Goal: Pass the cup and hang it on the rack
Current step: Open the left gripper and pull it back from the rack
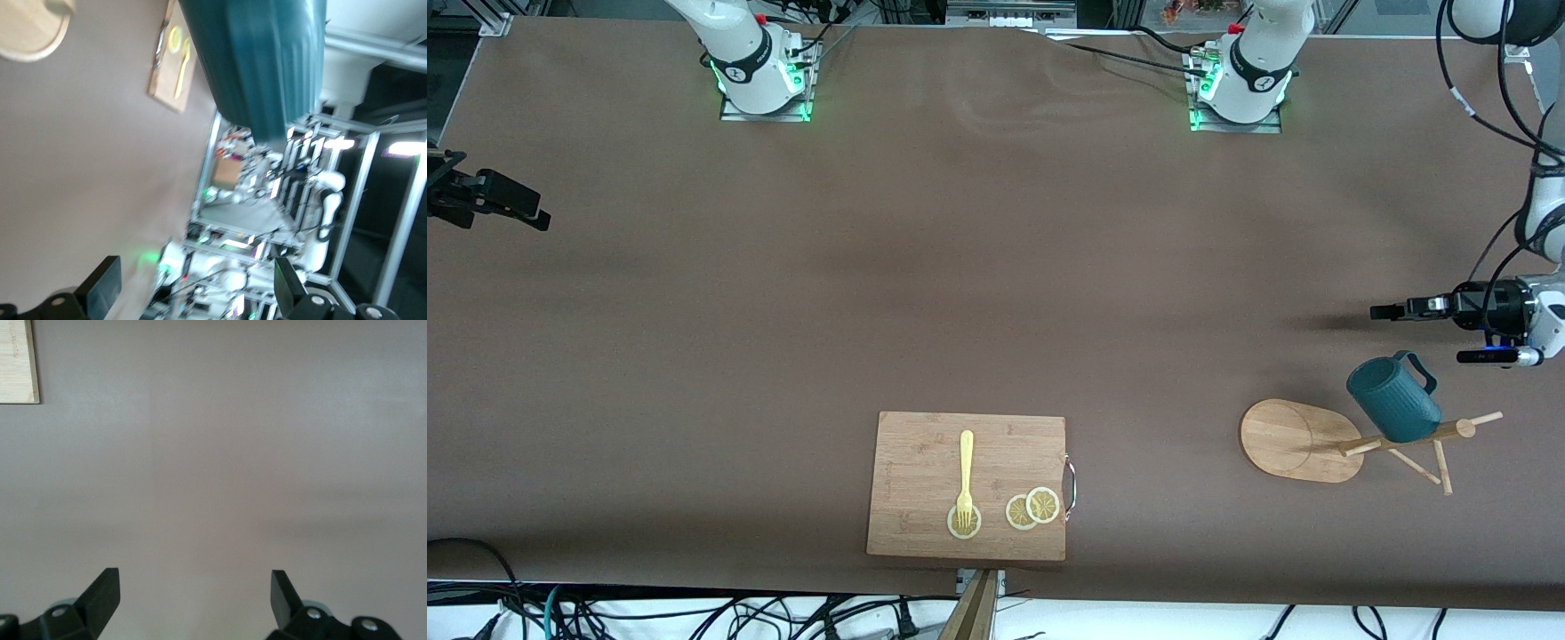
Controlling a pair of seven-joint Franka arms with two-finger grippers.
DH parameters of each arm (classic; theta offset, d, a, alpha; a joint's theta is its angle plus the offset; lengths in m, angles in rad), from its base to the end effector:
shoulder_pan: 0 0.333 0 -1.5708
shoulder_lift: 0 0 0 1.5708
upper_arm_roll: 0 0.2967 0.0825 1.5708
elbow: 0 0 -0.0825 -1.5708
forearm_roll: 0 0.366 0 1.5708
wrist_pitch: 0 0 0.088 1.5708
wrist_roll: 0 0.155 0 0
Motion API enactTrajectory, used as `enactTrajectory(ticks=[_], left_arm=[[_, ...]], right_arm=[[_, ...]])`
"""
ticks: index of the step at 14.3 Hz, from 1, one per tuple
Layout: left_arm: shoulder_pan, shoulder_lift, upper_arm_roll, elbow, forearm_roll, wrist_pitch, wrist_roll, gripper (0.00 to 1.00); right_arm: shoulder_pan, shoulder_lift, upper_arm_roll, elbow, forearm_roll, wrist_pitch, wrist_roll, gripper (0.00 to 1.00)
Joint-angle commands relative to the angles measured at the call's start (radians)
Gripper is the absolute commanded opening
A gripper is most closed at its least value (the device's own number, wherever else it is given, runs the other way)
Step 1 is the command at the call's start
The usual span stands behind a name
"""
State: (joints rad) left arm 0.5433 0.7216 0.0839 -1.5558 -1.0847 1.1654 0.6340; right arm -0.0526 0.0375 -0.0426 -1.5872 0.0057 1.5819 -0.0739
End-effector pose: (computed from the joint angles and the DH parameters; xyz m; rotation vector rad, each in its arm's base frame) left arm 0.5396 0.1894 0.2430 1.6812 0.1792 -0.1826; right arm 0.5424 -0.0506 0.5305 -3.1330 0.0337 0.0662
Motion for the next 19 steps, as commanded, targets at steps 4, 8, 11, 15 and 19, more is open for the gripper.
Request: enactTrajectory(ticks=[4,8,11,15,19], left_arm=[[-0.071,-0.191,-0.006,0.026,0.277,0.005,0.003,1.00],[-0.175,-0.300,-0.007,0.030,0.426,0.062,-0.010,1.00],[-0.267,-0.362,-0.006,0.030,0.532,0.129,-0.089,1.00],[-0.397,-0.393,-0.001,0.106,0.702,0.186,-0.155,1.00],[-0.497,-0.401,-0.001,0.195,0.897,0.264,-0.180,1.00]], right_arm=[[-0.004,0.005,0.004,0.019,-0.009,-0.011,0.013,1.00],[-0.004,0.005,0.004,0.019,-0.009,-0.011,0.013,1.00],[-0.004,0.005,0.004,0.019,-0.009,-0.011,0.013,1.00],[-0.004,0.005,0.004,0.019,-0.009,-0.011,0.013,1.00],[-0.004,0.005,0.004,0.019,-0.010,-0.011,0.013,1.00]])
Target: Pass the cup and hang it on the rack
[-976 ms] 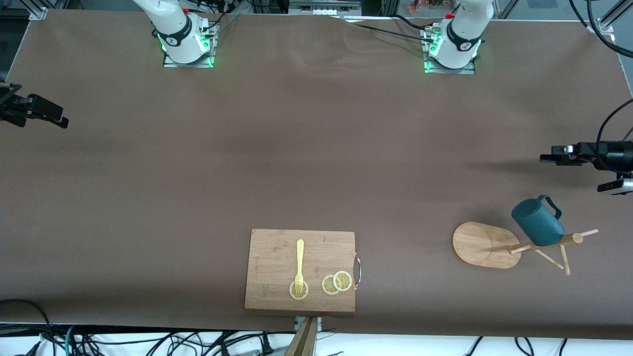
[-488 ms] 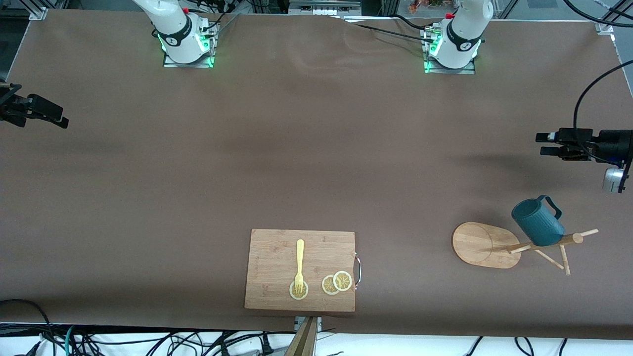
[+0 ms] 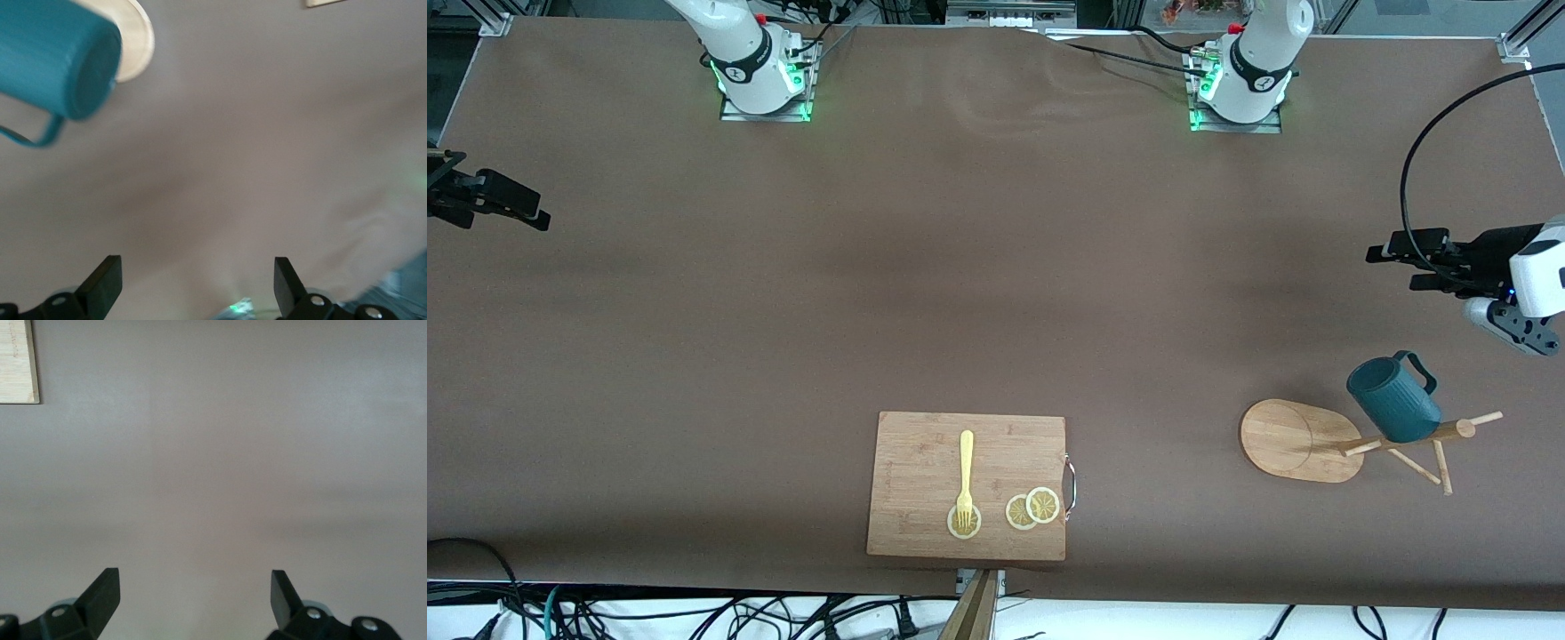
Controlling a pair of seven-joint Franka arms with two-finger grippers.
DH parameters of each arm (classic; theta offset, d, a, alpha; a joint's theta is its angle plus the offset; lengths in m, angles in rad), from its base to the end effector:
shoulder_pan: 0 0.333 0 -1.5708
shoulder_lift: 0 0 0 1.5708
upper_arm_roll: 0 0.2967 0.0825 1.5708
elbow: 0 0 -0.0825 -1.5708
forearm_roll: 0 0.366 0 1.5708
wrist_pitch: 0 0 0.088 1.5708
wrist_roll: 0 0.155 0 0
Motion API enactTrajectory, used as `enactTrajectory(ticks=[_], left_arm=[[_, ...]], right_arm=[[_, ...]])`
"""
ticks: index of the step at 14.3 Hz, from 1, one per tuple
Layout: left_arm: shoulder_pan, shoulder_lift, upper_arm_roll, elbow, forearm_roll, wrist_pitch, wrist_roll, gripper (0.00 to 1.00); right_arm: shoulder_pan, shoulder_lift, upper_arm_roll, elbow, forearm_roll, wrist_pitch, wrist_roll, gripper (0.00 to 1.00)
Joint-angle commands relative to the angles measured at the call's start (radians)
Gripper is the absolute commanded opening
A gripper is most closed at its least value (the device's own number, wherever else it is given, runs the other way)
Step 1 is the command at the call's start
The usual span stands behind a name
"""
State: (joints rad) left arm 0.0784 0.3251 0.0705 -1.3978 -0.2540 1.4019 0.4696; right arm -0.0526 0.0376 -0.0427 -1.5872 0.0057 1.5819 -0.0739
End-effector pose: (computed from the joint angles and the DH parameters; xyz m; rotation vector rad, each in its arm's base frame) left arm 0.5829 0.0402 0.4438 2.7682 -0.4510 -0.3311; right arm 0.5424 -0.0506 0.5304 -3.1330 0.0338 0.0664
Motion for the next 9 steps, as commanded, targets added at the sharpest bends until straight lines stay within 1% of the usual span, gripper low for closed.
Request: enactTrajectory(ticks=[1,3,5,6,8,9], left_arm=[[-0.035,-0.023,0.012,0.036,0.076,0.043,-0.016,1.00],[-0.049,-0.060,0.014,0.036,0.105,0.049,-0.016,1.00],[-0.071,-0.113,0.011,0.034,0.223,0.049,-0.017,1.00],[-0.095,-0.132,0.011,0.031,0.260,0.049,-0.017,1.00],[-0.109,-0.178,0.011,0.014,0.277,0.040,-0.040,1.00],[-0.133,-0.201,0.011,0.005,0.275,0.028,-0.072,1.00]], right_arm=[[-0.004,0.005,0.004,0.019,-0.009,-0.011,0.013,1.00],[-0.004,0.005,0.004,0.019,-0.009,-0.011,0.013,1.00],[-0.004,0.005,0.004,0.019,-0.010,-0.011,0.013,1.00],[-0.004,0.005,0.004,0.019,-0.010,-0.011,0.013,1.00],[-0.004,0.005,0.004,0.019,-0.010,-0.011,0.013,1.00],[-0.004,0.005,0.004,0.019,-0.010,-0.011,0.013,1.00]])
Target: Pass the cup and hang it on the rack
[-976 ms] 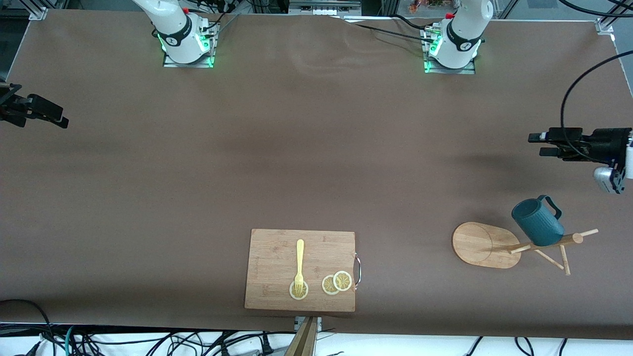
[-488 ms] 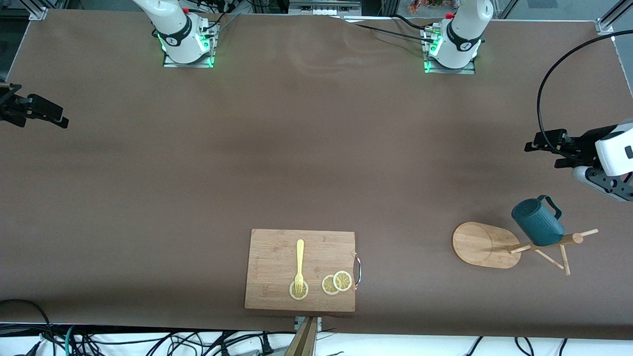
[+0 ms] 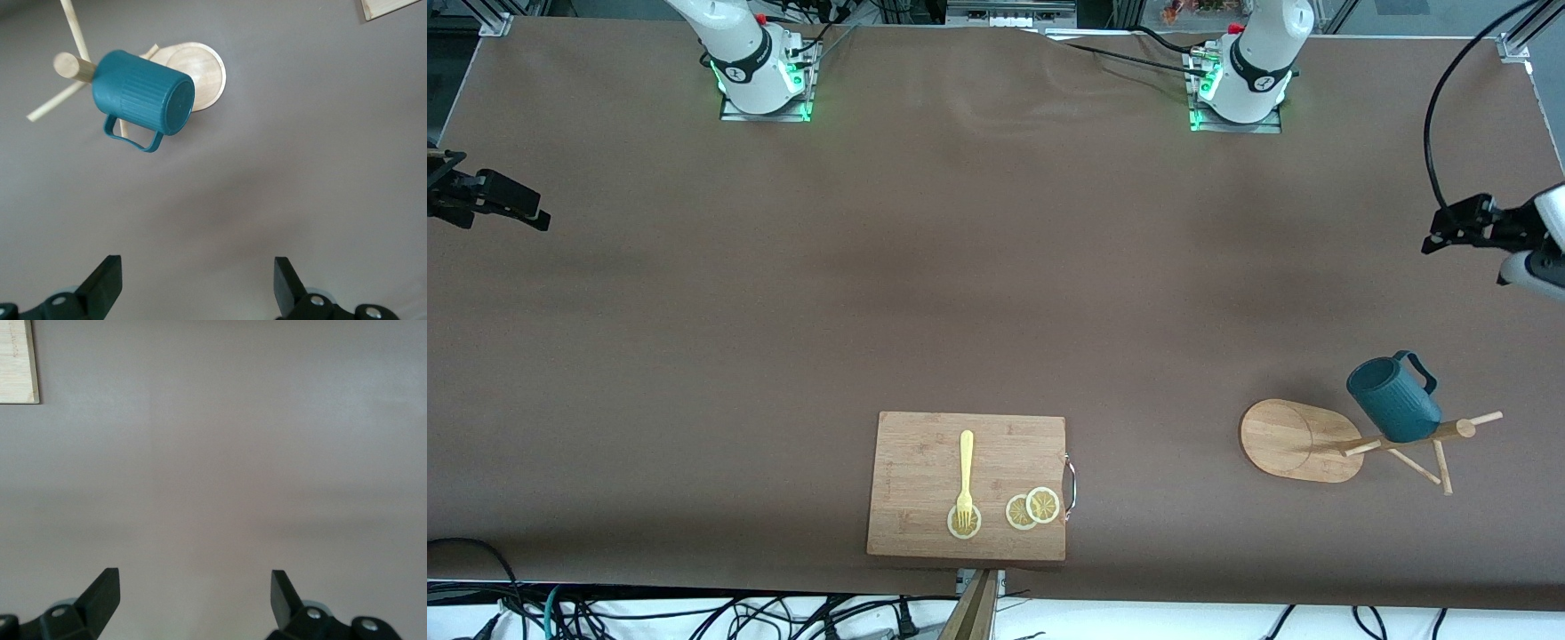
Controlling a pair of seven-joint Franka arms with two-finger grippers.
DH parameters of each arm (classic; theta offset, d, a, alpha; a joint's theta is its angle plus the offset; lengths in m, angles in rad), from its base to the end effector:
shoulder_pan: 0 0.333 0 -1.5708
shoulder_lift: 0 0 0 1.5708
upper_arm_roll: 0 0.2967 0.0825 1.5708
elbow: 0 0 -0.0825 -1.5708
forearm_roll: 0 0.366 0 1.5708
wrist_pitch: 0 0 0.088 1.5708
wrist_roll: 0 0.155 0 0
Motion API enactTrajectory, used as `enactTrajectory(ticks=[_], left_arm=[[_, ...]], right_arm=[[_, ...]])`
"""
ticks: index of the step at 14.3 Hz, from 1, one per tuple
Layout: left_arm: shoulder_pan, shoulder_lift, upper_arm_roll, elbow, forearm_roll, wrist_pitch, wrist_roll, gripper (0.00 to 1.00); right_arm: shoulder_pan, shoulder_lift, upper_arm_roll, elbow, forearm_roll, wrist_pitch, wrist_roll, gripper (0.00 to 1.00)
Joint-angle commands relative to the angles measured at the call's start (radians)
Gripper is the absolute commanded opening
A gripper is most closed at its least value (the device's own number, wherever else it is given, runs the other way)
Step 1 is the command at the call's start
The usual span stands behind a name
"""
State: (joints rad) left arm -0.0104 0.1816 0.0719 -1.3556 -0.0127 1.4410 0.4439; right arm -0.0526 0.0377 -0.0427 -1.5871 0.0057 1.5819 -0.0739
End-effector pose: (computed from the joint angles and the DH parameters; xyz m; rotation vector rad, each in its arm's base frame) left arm 0.5696 0.0296 0.5422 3.0574 -0.5943 -0.1446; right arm 0.5425 -0.0506 0.5304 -3.1330 0.0338 0.0664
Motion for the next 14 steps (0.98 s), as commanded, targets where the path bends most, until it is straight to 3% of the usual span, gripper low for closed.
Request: enactTrajectory(ticks=[1,5,8,14], left_arm=[[-0.060,-0.077,0.008,-0.054,0.034,-0.016,-0.089,1.00],[-0.076,-0.111,0.003,-0.063,0.011,-0.050,-0.457,1.00],[-0.057,-0.175,0.003,-0.161,-0.061,-0.042,-0.475,1.00],[-0.040,-0.174,-0.041,-0.148,-0.056,-0.047,-0.478,1.00]], right_arm=[[-0.004,0.005,0.004,0.019,-0.010,-0.011,0.013,1.00],[-0.004,0.005,0.004,0.019,-0.012,-0.011,0.013,1.00],[-0.004,0.005,0.004,0.019,-0.010,-0.007,0.013,1.00],[-0.004,0.005,0.004,0.019,-0.009,-0.007,0.013,1.00]])
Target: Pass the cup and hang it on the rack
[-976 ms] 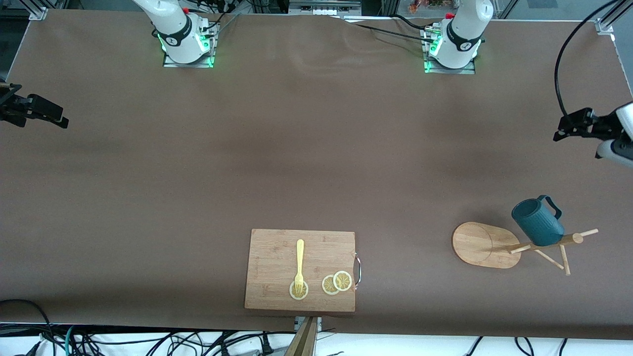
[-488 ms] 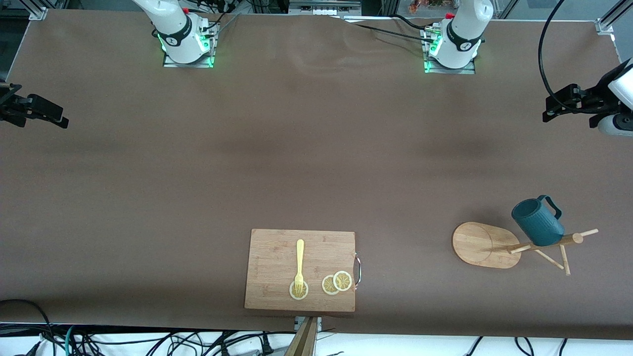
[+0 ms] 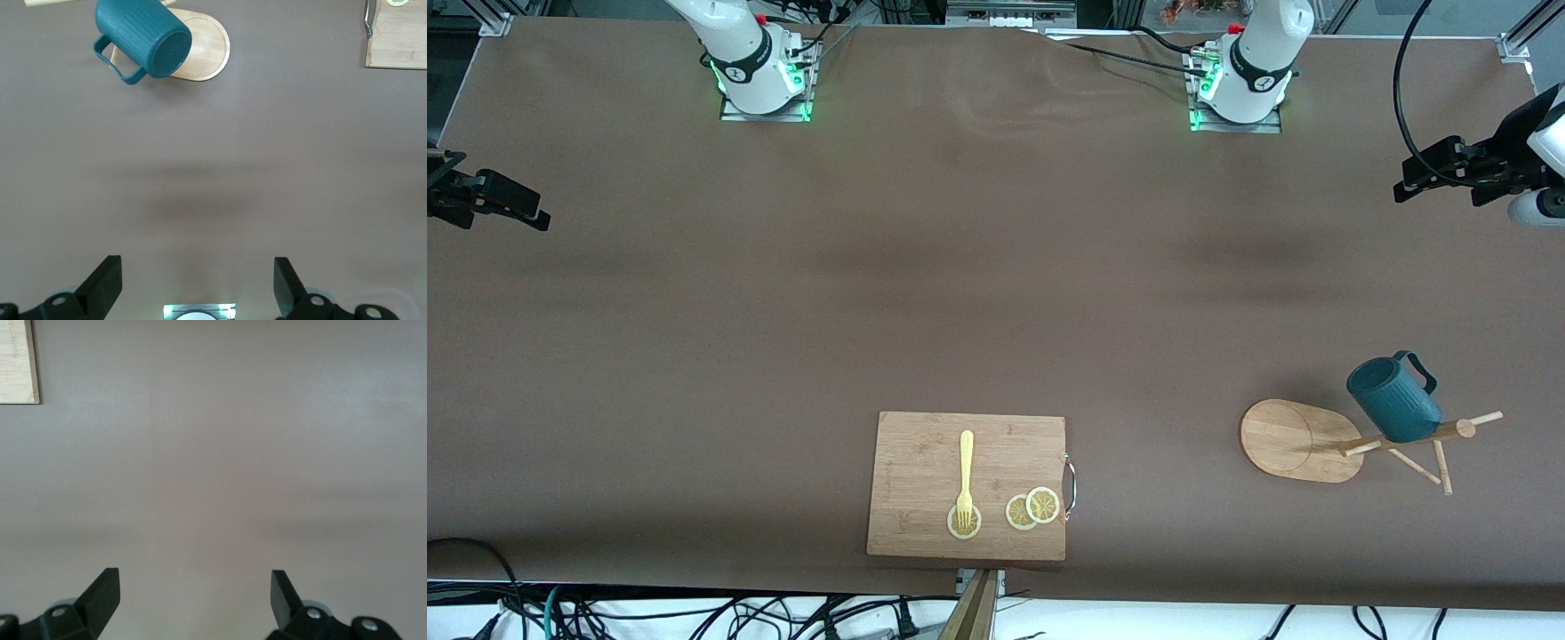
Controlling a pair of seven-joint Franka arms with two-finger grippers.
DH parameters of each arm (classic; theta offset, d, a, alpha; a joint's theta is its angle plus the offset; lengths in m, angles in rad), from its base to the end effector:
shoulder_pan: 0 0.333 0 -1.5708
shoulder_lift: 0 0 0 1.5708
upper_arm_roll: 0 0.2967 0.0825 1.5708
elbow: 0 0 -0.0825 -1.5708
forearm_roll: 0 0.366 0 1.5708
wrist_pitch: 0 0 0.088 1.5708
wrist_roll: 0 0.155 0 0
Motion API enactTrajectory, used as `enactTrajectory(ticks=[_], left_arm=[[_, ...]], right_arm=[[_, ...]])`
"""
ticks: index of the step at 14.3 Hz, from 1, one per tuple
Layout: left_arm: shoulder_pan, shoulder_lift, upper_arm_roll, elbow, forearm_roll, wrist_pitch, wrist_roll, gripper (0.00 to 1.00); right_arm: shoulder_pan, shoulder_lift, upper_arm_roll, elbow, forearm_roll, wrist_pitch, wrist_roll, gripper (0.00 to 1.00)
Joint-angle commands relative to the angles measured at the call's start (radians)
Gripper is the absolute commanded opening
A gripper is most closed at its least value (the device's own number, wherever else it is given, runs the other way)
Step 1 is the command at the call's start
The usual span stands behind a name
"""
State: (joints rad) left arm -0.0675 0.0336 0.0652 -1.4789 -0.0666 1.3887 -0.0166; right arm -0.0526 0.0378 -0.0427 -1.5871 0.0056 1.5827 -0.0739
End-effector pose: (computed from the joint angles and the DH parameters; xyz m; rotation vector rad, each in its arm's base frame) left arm 0.5211 -0.0129 0.5661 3.0729 0.0098 -0.1913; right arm 0.5426 -0.0507 0.5304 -3.1332 0.0338 0.0653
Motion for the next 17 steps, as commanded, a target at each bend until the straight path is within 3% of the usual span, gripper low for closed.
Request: enactTrajectory(ticks=[1,5,9,17], left_arm=[[0.026,-0.027,-0.039,-0.024,-0.002,0.006,-0.016,1.00],[0.017,0.000,-0.041,-0.015,0.007,0.004,-0.017,1.00],[0.011,0.060,-0.041,0.075,0.019,-0.054,-0.019,1.00],[0.011,0.072,-0.041,0.081,0.019,-0.054,-0.022,1.00]], right_arm=[[-0.004,0.005,0.004,0.019,-0.009,-0.007,0.011,1.00],[-0.004,0.005,0.004,0.019,-0.009,-0.007,0.013,1.00],[-0.004,0.005,0.004,0.019,-0.009,-0.007,0.011,1.00],[-0.004,0.005,0.004,0.019,-0.007,-0.007,0.013,1.00]])
